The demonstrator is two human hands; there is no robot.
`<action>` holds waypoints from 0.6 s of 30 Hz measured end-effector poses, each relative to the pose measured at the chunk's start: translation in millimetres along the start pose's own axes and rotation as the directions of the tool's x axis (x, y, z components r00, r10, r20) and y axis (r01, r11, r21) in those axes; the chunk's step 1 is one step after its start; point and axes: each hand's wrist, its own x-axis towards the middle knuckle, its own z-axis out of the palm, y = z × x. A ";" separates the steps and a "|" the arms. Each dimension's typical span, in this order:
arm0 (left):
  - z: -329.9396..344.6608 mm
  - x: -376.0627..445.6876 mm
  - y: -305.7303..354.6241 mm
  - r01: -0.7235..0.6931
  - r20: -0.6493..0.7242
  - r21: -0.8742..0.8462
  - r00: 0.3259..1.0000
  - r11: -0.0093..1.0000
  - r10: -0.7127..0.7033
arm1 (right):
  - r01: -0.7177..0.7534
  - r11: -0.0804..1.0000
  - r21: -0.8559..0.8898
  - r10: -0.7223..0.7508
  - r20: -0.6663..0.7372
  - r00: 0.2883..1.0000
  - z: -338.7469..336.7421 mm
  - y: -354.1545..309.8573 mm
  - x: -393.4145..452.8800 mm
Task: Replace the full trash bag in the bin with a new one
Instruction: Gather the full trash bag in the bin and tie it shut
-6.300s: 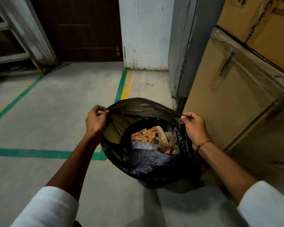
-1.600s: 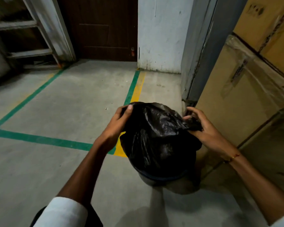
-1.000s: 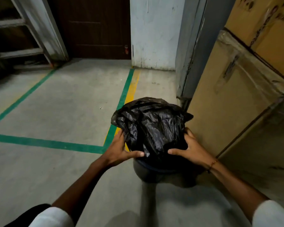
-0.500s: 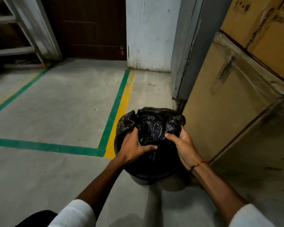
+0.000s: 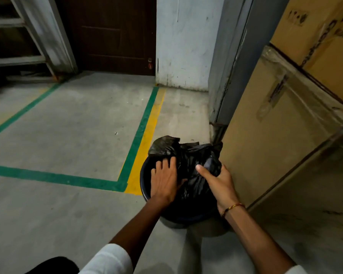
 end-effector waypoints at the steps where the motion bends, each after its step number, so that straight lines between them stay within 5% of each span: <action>1: 0.8 0.7 2.5 -0.017 -0.002 0.039 1.000 0.999 0.017 | 0.014 0.999 -0.048 -0.014 0.003 1.000 1.5 1.3 -1.1; 5: 6.8 4.8 2.9 0.075 0.005 -0.130 0.997 0.989 -0.075 | 0.017 0.985 -0.169 -0.017 0.003 1.000 7.2 3.5 -0.6; 10: 0.9 9.4 -0.7 0.135 -0.048 -0.584 0.979 0.800 -0.200 | 0.073 0.987 -0.143 -0.072 0.012 0.997 9.0 -2.3 4.7; 12: -7.2 12.4 -1.5 0.091 -0.028 -0.730 0.986 0.678 -0.163 | 0.087 0.993 -0.081 -0.081 0.073 0.994 8.2 -6.5 7.3; 15: -17.7 11.0 0.9 0.125 0.076 -0.935 0.985 0.331 -0.158 | 0.007 0.987 0.159 -0.023 0.104 0.994 11.9 -16.8 9.6; 18: -19.0 10.8 2.3 0.204 0.178 -0.973 0.962 0.111 -0.208 | -0.059 0.955 0.290 0.032 0.098 0.995 17.8 -20.0 10.3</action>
